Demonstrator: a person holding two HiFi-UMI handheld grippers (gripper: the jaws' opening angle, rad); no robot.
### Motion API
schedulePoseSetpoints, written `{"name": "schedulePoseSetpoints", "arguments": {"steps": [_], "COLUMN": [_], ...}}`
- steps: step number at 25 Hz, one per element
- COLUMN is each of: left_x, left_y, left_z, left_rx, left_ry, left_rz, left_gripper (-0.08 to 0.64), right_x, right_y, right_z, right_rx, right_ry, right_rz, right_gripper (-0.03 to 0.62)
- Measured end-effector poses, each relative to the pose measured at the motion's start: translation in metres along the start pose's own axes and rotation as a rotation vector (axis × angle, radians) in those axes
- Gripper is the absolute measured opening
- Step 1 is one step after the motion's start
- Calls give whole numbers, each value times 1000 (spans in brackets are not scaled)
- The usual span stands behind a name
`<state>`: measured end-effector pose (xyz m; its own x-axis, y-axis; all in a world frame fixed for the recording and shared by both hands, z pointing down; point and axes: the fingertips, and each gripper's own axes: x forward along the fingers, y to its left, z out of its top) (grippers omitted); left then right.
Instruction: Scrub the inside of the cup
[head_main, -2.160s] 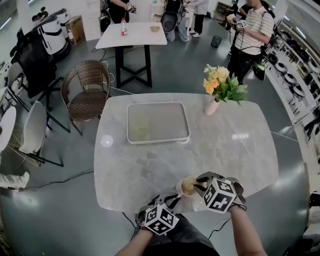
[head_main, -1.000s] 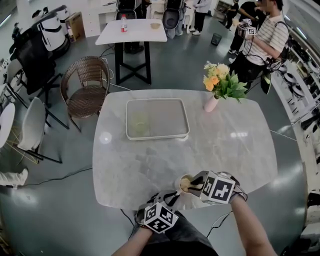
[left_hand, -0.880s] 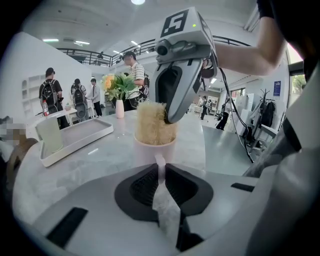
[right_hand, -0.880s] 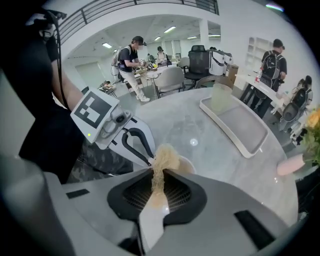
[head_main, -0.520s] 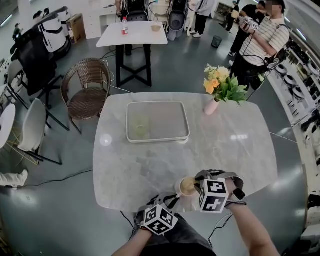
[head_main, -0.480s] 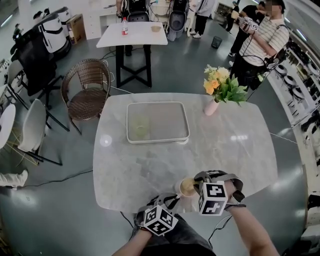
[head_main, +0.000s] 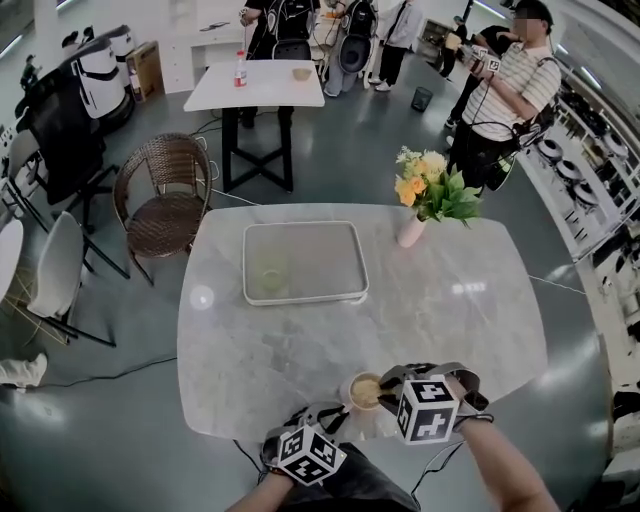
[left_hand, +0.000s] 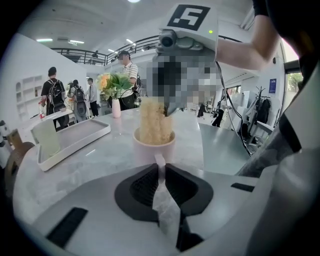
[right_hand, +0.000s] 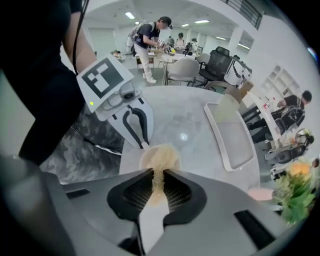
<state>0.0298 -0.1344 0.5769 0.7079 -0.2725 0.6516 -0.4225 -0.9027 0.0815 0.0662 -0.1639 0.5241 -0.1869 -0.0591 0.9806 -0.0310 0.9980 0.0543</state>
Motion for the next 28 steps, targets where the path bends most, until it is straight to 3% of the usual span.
{"name": "schedulePoseSetpoints", "arguments": {"steps": [6,9,12,19,24,28], "left_x": [1,-1,-2,-2,-2,-2], "left_y": [-2,-3,-3,-2,-1,-2], "left_z": [0,0,-1,-2,0,-1], "left_rx": [2,4,3,1,9,4], "left_ry": [-3,-3,-3,6,-7,-4], "left_rz": [-10,-16,-17,-6,6,11], "left_gripper": [51,51,51,51,51,51], "right_x": [39,59,68,51,20,10], "right_y": [-12,-8,-5,14,6,0], "right_z": [-1,-4,-3,11,9,8], "right_rx": [-289,-339,-261,149,330,347], "right_ry": [150,194,204,14,-124,-130], "right_rz": [-158,-173,-123,201,210,152], "right_gripper": [60,60,60,60,60,60]}}
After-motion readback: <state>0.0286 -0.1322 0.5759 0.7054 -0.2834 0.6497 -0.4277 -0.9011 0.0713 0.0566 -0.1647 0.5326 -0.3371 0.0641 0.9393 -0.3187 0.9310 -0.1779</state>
